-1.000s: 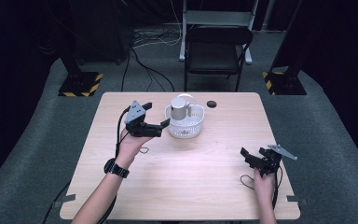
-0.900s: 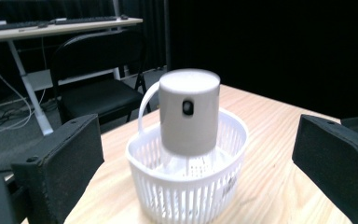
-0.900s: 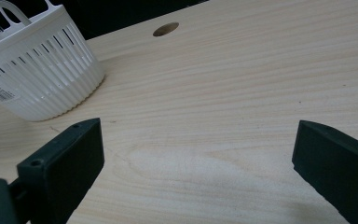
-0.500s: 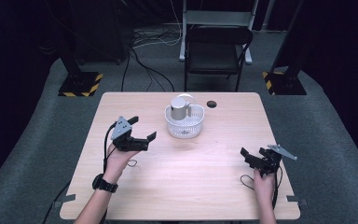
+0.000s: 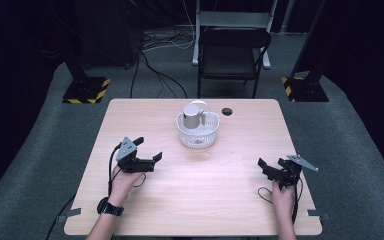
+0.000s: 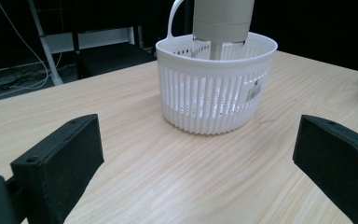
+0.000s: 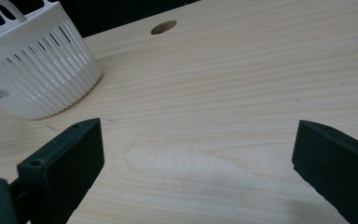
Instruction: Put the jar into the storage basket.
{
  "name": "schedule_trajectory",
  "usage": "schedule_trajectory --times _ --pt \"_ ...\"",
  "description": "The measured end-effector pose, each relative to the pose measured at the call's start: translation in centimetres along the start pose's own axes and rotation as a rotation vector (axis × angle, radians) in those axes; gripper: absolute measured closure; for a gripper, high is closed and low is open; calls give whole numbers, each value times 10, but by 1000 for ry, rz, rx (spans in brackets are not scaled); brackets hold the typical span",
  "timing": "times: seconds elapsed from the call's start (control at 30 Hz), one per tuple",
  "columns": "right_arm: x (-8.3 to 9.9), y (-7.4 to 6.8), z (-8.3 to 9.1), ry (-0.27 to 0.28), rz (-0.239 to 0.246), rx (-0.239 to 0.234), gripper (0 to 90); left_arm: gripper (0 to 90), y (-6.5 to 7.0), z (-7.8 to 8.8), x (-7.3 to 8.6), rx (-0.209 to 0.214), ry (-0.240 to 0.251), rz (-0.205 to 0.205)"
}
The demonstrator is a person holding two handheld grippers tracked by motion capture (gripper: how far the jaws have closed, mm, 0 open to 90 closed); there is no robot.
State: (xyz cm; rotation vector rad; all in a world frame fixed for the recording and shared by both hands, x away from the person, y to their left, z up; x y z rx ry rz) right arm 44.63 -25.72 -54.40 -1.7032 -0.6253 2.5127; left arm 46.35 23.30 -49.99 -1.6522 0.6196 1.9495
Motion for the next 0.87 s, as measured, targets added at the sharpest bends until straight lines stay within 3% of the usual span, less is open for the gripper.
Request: schedule_trajectory --times 0.87 --pt "0 -1 0 -2 7 2 13 11 -2 4 8 -3 -2 16"
Point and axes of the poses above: each handheld gripper's, and its own axes: z roughly backward along the jaws, x roughly out of its underside, y roughly to its right, the point moved 4 cm from there along -z, roughly forward along the jaws, and after that the axes turned 6 degrees about y, right-handed, at the moved point
